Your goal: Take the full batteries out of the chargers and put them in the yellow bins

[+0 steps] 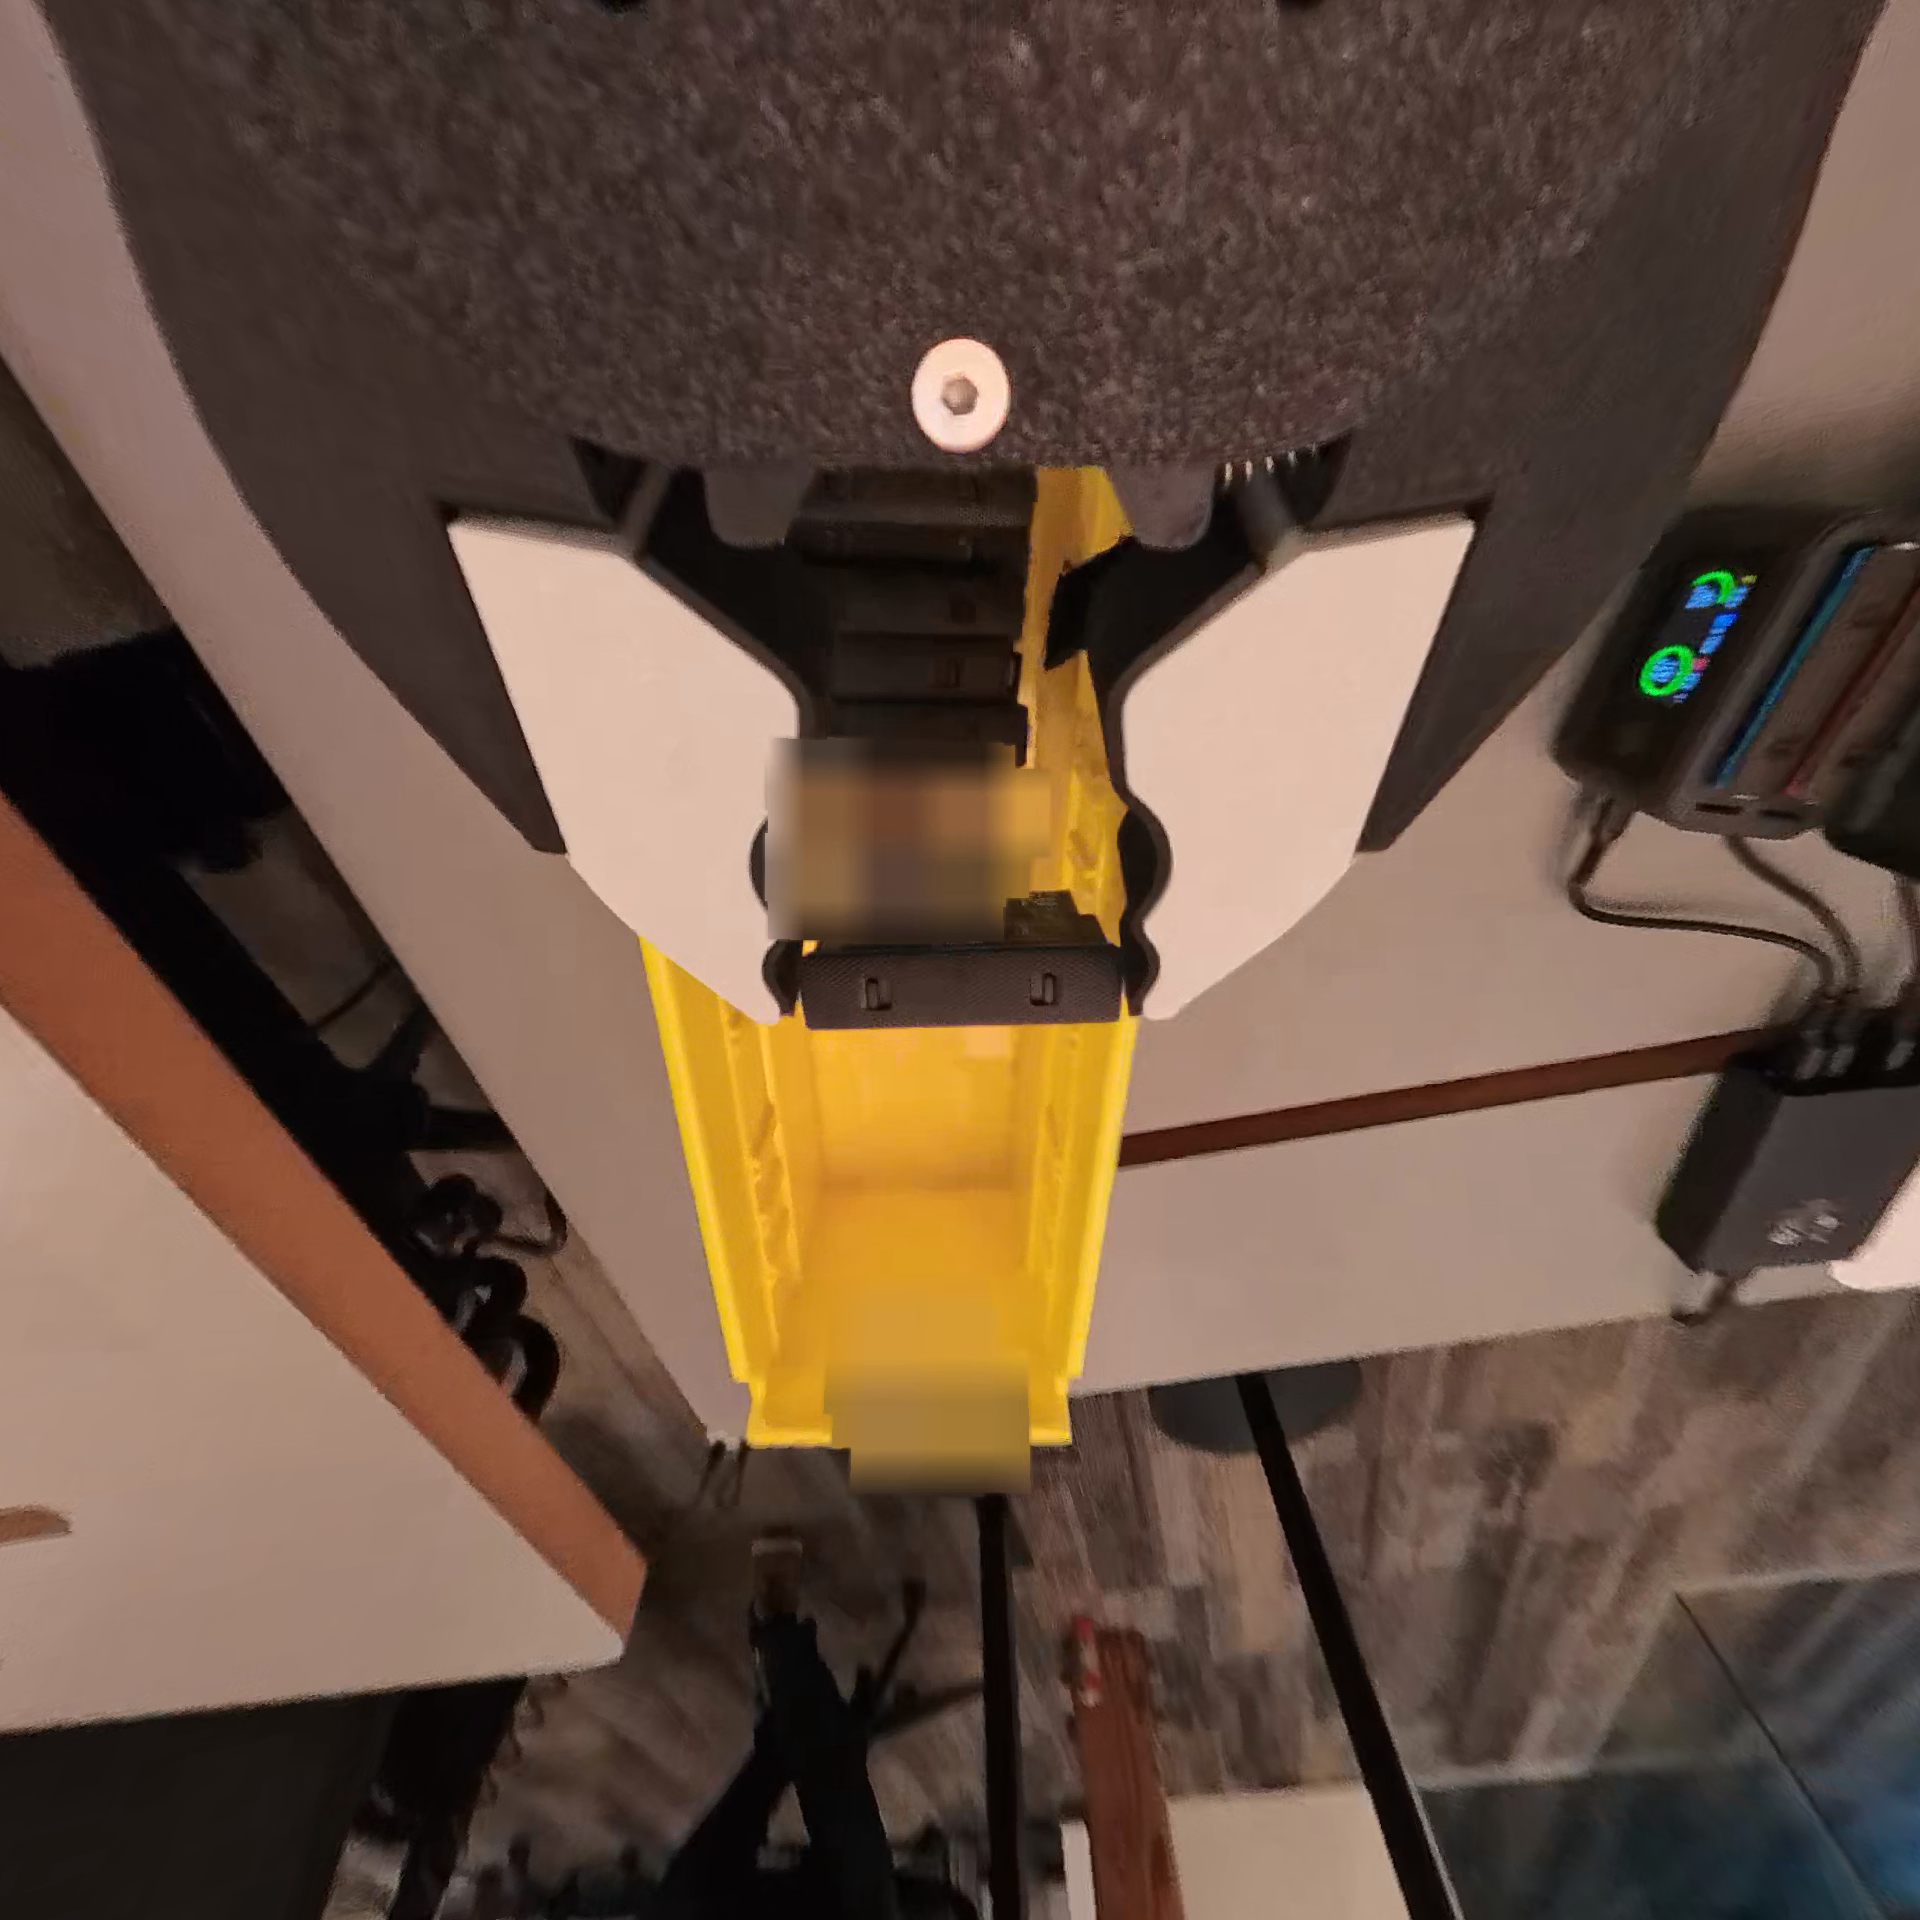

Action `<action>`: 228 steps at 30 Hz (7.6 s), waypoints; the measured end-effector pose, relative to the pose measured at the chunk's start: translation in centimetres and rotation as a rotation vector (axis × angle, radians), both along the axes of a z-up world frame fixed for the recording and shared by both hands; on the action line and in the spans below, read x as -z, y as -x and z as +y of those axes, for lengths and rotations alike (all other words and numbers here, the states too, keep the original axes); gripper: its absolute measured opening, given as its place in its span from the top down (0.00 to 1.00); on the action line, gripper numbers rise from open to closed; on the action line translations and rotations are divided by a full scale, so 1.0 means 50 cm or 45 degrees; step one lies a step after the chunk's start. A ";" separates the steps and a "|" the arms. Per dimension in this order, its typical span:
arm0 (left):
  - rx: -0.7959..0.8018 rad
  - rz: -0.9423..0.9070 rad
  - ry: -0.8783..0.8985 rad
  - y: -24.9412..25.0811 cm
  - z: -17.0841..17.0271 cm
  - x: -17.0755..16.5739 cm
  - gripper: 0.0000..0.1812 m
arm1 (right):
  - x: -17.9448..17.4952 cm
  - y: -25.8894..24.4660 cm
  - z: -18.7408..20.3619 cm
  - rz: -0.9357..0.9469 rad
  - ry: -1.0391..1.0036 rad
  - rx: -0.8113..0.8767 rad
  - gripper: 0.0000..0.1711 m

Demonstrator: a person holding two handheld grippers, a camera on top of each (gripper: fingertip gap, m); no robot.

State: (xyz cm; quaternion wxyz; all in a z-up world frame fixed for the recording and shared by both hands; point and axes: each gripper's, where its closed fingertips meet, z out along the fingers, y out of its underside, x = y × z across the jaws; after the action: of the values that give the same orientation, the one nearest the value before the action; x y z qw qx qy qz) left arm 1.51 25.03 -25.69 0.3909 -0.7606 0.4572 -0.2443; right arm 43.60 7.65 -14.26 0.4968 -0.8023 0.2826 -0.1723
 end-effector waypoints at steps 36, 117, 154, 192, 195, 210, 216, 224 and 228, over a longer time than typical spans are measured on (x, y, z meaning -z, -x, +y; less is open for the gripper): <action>0.037 0.000 0.002 0.000 -0.006 0.000 0.70 | -0.045 0.082 -0.011 -0.164 0.018 -0.172 0.66; 0.493 0.037 -0.040 -0.002 -0.020 0.006 0.72 | 0.159 0.814 0.369 -1.174 1.191 -2.802 0.89; 0.447 0.051 -0.084 0.002 -0.009 0.005 0.72 | -0.129 0.580 0.235 -1.009 0.939 -2.243 0.92; 0.194 0.098 -0.111 0.028 0.080 0.003 0.72 | 0.164 -0.034 -0.003 -0.518 1.490 -1.464 0.92; 0.175 0.106 -0.119 0.032 0.093 0.002 0.72 | 0.162 -0.037 -0.005 -0.514 1.489 -1.454 0.91; -0.096 0.093 -0.081 0.080 0.229 -0.006 0.78 | -0.042 0.081 0.007 -0.696 0.899 -1.377 0.86; -0.167 0.058 -0.116 0.102 0.225 -0.030 0.78 | -0.043 0.187 -0.001 -0.756 0.762 -1.473 0.86; 0.207 -0.051 -0.143 -0.014 0.062 -0.080 0.71 | -0.021 0.343 0.042 -0.792 0.648 -1.647 0.85; 0.419 0.046 -0.055 -0.099 -0.018 -0.022 0.58 | -0.018 0.440 0.103 -0.803 0.593 -1.713 0.84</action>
State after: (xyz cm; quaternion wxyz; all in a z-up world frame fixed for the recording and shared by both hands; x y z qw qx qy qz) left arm 6.43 24.16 -24.59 0.3536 -0.6710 0.5877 -0.2815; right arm 21.59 12.78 -13.35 0.3700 -0.7980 -0.4632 -0.1088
